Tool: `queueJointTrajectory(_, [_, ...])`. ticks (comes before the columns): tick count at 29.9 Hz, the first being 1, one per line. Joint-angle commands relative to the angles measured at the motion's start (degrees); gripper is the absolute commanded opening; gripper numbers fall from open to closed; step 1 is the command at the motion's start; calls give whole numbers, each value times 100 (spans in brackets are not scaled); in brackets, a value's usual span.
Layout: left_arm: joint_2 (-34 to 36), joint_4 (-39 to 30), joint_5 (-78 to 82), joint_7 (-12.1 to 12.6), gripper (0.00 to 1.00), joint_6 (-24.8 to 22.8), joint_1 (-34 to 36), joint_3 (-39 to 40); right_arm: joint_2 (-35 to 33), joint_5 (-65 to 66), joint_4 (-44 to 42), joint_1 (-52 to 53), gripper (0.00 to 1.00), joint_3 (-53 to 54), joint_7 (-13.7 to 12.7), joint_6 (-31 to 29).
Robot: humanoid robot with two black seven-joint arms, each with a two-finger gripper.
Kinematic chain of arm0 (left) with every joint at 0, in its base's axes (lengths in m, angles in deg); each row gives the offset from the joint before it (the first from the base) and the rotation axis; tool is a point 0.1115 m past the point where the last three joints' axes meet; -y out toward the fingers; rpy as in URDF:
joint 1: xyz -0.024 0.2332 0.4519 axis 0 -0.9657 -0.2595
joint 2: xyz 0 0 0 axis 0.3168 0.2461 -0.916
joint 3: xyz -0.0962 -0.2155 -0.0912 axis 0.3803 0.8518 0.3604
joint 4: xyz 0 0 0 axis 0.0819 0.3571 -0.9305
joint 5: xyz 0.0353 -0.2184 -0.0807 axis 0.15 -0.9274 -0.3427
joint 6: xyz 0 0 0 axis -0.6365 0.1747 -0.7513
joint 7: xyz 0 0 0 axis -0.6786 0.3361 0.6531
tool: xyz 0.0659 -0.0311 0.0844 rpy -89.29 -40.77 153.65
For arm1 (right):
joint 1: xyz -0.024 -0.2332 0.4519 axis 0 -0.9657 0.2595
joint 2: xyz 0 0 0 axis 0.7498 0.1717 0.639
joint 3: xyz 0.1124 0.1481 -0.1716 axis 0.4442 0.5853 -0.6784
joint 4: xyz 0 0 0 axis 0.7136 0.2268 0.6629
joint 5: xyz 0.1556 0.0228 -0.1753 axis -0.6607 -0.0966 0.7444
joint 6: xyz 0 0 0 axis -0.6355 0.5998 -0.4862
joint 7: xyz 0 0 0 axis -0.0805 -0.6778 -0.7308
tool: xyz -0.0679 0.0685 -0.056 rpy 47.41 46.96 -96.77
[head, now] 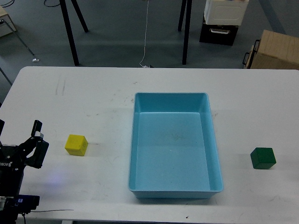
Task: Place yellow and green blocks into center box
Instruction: 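Raise the right gripper into view above the green cube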
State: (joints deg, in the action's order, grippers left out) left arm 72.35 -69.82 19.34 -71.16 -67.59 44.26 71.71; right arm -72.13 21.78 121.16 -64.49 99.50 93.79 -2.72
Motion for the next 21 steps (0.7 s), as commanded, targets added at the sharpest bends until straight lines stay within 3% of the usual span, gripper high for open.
queueJointTrajectory(1, [-19, 1, -1, -19, 100, 0, -50, 0, 319, -29, 16, 205, 100, -38, 12, 100])
queueJointTrajectory(5, [7, 1, -1, -28, 100, 0, -103, 27, 276, -21, 43, 205, 100, -92, 12, 83])
queueJointTrajectory(10, [16, 1, -1, 7, 100, 0, -95, 9, -426, 23, 34, 223, 100, -311, -49, 100])
queueJointTrajectory(15, [-1, 1, -1, 16, 100, 0, -16, 0, -1567, 76, 34, 433, 100, -565, -76, 170])
queueJointTrajectory(21, [-19, 10, -1, 16, 100, 0, 178, -35, -3158, 567, 17, 1293, 100, -1224, -242, 688])
